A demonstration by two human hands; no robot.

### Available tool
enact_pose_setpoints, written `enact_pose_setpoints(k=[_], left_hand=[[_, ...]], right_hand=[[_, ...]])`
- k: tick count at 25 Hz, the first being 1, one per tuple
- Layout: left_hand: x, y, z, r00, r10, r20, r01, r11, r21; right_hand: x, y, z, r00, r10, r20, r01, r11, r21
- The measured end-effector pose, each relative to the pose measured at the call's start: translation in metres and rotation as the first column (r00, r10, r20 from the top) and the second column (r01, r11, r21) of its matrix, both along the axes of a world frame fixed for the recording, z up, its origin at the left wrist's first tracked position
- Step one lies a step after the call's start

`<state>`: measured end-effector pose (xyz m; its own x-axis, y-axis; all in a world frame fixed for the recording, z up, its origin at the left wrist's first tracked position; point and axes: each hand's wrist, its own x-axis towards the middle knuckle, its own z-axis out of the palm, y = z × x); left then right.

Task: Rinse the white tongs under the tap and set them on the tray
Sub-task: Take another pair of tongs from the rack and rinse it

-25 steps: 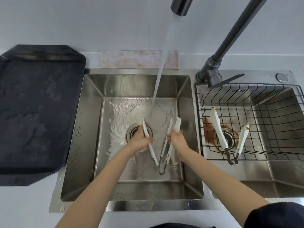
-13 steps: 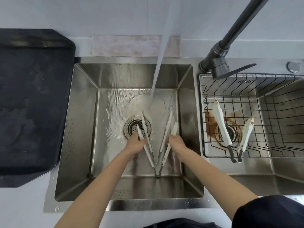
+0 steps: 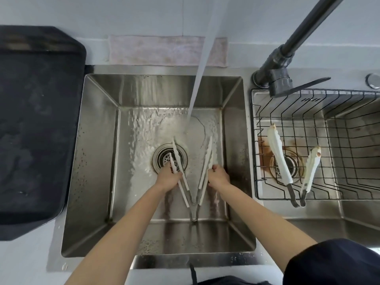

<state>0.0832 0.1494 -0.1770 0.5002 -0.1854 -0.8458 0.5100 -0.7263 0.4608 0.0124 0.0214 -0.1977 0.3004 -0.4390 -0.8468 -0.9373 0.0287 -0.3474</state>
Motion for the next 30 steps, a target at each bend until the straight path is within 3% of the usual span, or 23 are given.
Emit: enact_pose_setpoints(k=[8,17,20,26,30], left_hand=[[0.003,0.001,0.016,0.999,-0.037,-0.009,0.036,0.999,-0.018],[-0.002,-0.014,0.076,0.949,-0.267,0.167,0.269,0.963,0.012],[-0.007,-0.025,0.101,0.875,-0.393,0.283,0.393,0.918,0.059],[-0.025,-0.056,0.142,0.632,-0.632,0.449,0.606,0.764,0.222],[-0.039,-0.082,0.147,0.544,-0.688,0.48,0.648,0.708,0.28]], right_hand=[[0.0,0.0,0.024,0.99,0.144,0.001,-0.144,0.99,-0.009],[-0.003,-0.008,0.082,0.878,0.446,0.173,-0.42,0.891,-0.171],[-0.009,-0.017,0.107,0.821,0.538,0.191,-0.468,0.826,-0.315],[-0.037,-0.035,0.148,0.735,0.612,0.292,-0.431,0.754,-0.496],[-0.06,-0.067,0.158,0.764,0.584,0.275,-0.374,0.748,-0.549]])
